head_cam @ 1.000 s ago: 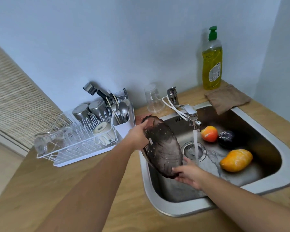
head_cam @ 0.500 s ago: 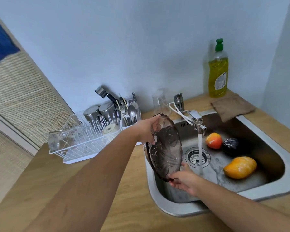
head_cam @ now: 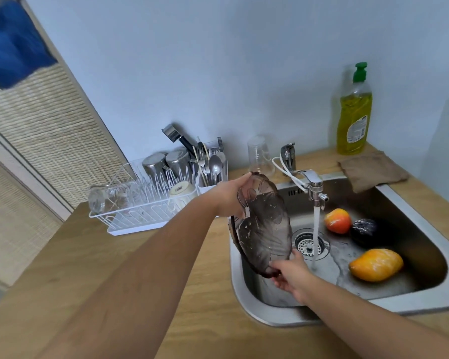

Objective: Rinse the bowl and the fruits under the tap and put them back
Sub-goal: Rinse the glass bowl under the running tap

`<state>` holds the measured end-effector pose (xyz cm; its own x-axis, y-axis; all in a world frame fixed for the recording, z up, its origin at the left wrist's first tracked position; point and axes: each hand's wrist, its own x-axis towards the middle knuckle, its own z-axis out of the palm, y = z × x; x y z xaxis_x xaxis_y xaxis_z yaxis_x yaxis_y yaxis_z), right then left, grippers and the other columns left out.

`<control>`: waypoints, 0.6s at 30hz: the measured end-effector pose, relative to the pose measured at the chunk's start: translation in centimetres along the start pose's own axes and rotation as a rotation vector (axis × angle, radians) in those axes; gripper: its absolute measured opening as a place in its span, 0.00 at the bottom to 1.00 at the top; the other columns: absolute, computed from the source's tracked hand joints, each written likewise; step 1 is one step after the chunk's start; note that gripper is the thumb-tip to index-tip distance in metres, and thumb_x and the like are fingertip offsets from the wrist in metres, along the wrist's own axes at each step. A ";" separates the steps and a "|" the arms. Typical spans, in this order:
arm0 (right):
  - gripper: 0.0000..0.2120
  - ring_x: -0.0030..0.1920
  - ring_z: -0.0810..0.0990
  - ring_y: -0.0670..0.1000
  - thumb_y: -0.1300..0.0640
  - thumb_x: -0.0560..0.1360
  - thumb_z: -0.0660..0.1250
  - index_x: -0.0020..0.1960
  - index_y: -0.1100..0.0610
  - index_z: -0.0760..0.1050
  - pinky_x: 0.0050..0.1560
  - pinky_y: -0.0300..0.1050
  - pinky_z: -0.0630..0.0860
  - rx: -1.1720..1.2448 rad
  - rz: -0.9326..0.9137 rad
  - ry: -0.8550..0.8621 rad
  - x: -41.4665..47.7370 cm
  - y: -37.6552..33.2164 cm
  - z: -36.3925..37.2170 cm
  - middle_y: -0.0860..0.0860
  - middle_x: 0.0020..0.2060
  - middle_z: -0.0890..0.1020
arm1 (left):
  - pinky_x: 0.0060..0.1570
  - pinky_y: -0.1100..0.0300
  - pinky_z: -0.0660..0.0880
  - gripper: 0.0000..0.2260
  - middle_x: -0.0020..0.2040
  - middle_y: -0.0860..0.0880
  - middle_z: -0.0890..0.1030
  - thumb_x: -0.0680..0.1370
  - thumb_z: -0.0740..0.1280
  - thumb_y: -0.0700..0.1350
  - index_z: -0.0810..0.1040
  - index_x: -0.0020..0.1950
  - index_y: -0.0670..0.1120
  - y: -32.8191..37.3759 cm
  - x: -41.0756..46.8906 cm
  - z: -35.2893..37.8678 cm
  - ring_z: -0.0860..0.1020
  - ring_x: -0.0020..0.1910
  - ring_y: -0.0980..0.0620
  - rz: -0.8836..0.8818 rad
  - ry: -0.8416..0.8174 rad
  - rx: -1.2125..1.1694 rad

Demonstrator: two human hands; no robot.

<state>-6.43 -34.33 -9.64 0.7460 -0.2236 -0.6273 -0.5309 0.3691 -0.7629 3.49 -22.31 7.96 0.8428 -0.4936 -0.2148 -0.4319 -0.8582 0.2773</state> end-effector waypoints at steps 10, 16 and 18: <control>0.25 0.42 0.76 0.50 0.60 0.77 0.62 0.71 0.48 0.61 0.39 0.44 0.72 -0.371 -0.531 0.194 -2.6 -3.2 2.2 0.48 0.50 0.77 | 0.46 0.64 0.77 0.37 0.61 0.52 0.77 0.74 0.70 0.38 0.57 0.77 0.58 -9.4 -8.2 6.6 0.80 0.50 0.49 -0.277 0.491 -0.515; 0.25 0.50 0.79 0.53 0.61 0.74 0.62 0.69 0.47 0.65 0.51 0.49 0.77 -0.605 -0.623 -0.004 -2.1 -3.5 6.7 0.48 0.52 0.81 | 0.46 0.63 0.77 0.35 0.57 0.49 0.78 0.71 0.72 0.37 0.63 0.75 0.51 -14.3 -12.5 10.5 0.79 0.53 0.50 -0.483 0.578 -0.656; 0.23 0.48 0.78 0.50 0.61 0.75 0.62 0.69 0.48 0.66 0.47 0.45 0.74 -0.630 -0.611 -0.083 -1.5 -3.4 7.9 0.47 0.50 0.80 | 0.49 0.61 0.78 0.37 0.56 0.51 0.77 0.71 0.72 0.38 0.60 0.76 0.52 -15.2 -13.3 10.8 0.78 0.53 0.51 -0.532 0.581 -0.677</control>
<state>-2.54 -28.11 -4.83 0.9857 -0.1445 -0.0866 -0.1344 -0.3650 -0.9213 -4.68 -4.25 -3.50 0.9742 0.2237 -0.0290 0.1606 -0.5976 0.7856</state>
